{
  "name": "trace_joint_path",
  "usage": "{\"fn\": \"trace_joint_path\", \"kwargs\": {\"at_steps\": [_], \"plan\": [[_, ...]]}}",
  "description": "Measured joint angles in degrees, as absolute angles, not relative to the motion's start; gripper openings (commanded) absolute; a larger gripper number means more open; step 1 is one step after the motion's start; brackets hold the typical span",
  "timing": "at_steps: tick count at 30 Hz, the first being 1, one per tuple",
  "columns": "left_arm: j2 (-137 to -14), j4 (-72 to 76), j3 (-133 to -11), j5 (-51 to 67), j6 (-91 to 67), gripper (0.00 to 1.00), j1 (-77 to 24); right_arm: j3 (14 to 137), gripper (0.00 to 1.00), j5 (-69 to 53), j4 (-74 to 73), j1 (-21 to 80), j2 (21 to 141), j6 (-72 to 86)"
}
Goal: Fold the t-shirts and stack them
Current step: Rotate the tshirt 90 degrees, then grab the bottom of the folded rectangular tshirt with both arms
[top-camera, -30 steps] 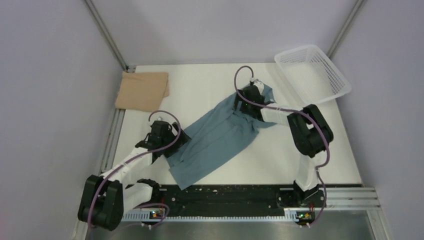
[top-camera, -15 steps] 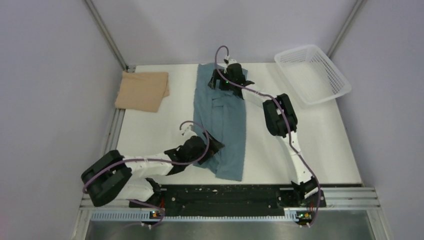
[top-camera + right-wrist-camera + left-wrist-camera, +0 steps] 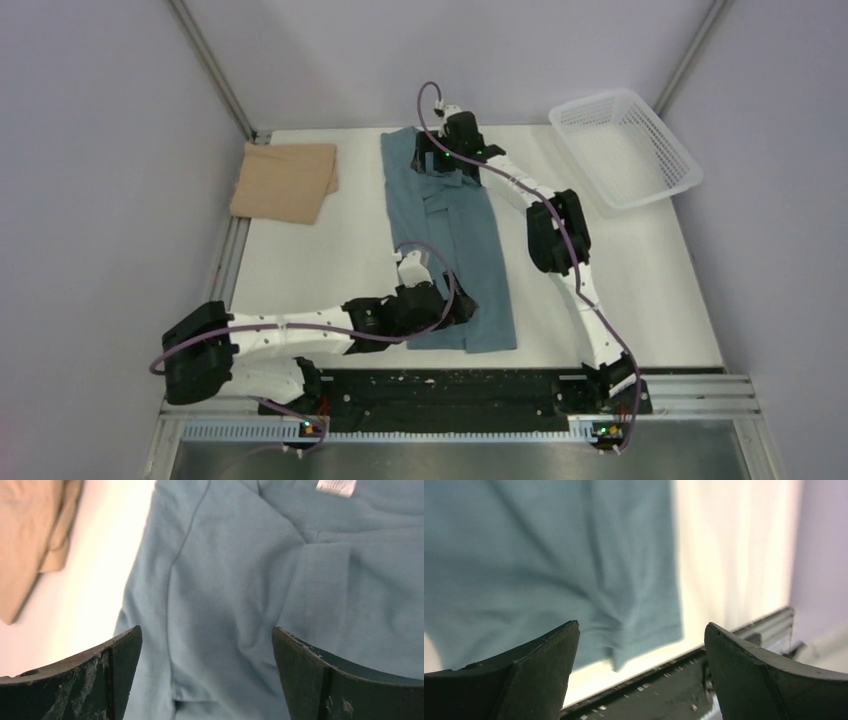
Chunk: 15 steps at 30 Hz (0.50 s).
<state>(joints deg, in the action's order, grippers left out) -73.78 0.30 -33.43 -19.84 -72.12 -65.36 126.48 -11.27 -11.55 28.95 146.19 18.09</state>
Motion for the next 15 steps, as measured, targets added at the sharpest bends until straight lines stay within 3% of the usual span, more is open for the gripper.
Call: {"fn": "trace_joint_path", "kwargs": {"at_steps": [6,9,15], "plan": [[-64.2,-11.5,-42.9,-31.3,-66.8,0.99,-73.8,122.2,0.99,-4.9,-17.6,28.7,132.2,14.9],[-60.9,-19.4,-41.6,-36.6,-70.5,0.99,-73.6,107.5,0.99,0.6,-16.4,28.7,115.0,14.0],[-54.3,-28.0,-30.9,-38.8,-73.6,0.99,-72.6,66.0,0.96,4.5,-7.4,28.7,78.9,19.6]]}}
